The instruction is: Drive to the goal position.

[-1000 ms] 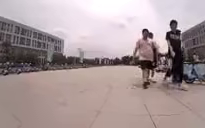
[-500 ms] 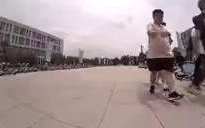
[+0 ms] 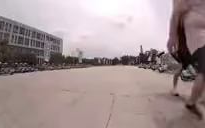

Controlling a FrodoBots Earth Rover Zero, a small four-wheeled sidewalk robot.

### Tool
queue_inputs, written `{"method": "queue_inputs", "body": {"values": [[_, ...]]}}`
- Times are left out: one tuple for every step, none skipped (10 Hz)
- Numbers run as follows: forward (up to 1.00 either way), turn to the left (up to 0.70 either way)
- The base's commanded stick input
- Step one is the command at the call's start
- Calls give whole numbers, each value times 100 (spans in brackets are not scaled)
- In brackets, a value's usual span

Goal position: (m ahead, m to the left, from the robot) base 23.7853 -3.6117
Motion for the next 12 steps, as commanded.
{"method": "queue_inputs", "body": {"values": [[70, 1], [70, 1], [70, 1], [70, 1], [70, 1], [70, 1], [70, 1], [70, 1], [70, 1], [70, 1], [70, 1], [70, 1]]}}
